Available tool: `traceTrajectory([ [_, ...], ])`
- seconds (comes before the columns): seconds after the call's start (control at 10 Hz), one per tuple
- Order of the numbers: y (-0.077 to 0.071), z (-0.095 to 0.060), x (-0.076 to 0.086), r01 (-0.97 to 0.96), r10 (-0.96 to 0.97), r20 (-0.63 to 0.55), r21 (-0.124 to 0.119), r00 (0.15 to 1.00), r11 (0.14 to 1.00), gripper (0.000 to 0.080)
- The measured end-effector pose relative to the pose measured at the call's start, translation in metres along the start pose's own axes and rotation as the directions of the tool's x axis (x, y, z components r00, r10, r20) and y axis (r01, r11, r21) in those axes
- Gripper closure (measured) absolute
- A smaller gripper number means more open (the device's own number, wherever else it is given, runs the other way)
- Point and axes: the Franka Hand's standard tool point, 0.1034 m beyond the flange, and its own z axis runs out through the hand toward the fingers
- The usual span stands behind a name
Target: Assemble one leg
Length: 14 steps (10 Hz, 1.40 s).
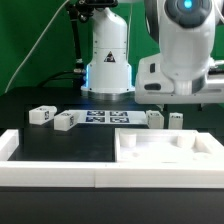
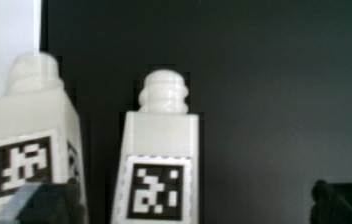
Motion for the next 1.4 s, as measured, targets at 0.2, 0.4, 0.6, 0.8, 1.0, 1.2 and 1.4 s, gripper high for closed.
traceTrajectory([
  [0.2,-0.003,0.007,0.004,0.002,-0.002,0.074,-0.002,0.997,1.0,0.015],
  [0.4,-0.001,0.014,0.003,-0.001,0.001,0.068,-0.005,0.998,1.0,0.015],
  [0.6,-0.001,0.018,0.003,-0.001,0.002,0.073,-0.007,0.997,1.0,0.015],
  [0.8,-0.003,0.019,0.002,0.002,-0.002,0.074,-0.011,0.997,1.0,0.015],
  [1.0,-0.003,0.019,0.001,0.003,-0.002,0.075,-0.011,0.997,1.0,0.015],
  [1.2,-0.012,0.008,0.002,-0.003,0.004,0.072,-0.011,0.997,1.0,0.015],
  [1.4,-0.01,0.015,0.004,-0.005,0.006,0.061,-0.011,0.998,1.0,0.015],
])
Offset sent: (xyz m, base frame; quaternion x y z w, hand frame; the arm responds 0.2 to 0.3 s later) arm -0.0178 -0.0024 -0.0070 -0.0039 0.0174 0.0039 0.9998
